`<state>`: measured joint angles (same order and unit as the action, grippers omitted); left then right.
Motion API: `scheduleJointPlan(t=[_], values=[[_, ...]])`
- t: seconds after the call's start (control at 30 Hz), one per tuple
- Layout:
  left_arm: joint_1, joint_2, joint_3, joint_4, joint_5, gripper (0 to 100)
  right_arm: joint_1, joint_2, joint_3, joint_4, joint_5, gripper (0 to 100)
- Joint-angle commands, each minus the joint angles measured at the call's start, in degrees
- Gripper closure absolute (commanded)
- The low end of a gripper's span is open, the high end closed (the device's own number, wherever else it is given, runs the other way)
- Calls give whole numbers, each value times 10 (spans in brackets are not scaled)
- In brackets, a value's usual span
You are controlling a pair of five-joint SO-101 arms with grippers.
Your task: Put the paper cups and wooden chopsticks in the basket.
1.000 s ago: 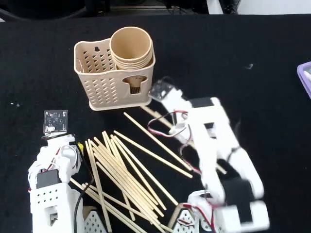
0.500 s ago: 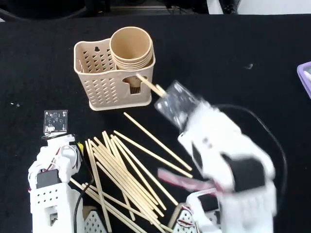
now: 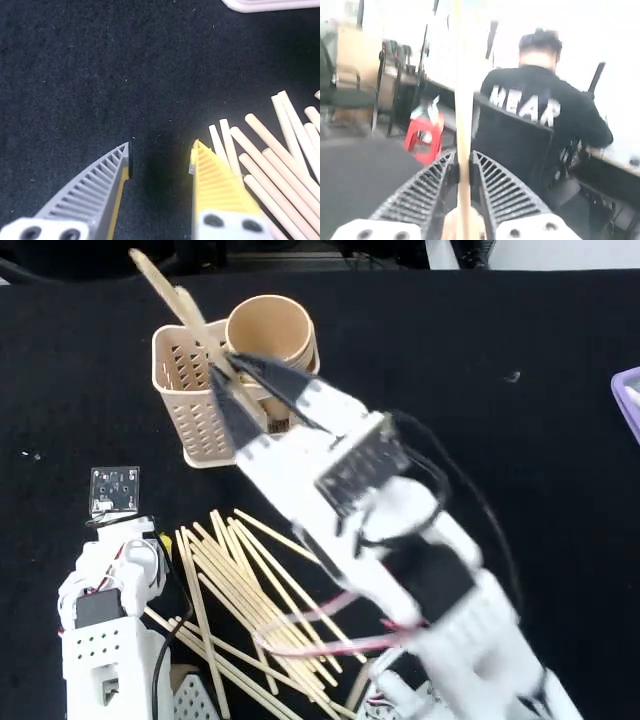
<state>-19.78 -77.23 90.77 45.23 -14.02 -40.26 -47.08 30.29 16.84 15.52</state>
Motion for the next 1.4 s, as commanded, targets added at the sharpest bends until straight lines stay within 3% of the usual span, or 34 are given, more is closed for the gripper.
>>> scheduleJointPlan(t=[0.0, 0.33, 0.6, 0.97, 1.13, 1.37], values=[[-2, -5, -9, -12, 4, 798, -8, 96, -65, -100, -7, 988], [-2, -5, -9, -12, 4, 798, -4, 338, -283, -103, -7, 988], [-2, -5, -9, -12, 4, 798, 29, 469, -326, -106, -8, 988], [-2, -5, -10, -12, 4, 798, 32, 494, -269, -99, -25, 979], [-1, -5, -10, -12, 4, 798, 47, 491, -293, -23, -56, 862], [-1, -5, -10, -12, 4, 798, 62, 420, -354, 101, -69, 891]])
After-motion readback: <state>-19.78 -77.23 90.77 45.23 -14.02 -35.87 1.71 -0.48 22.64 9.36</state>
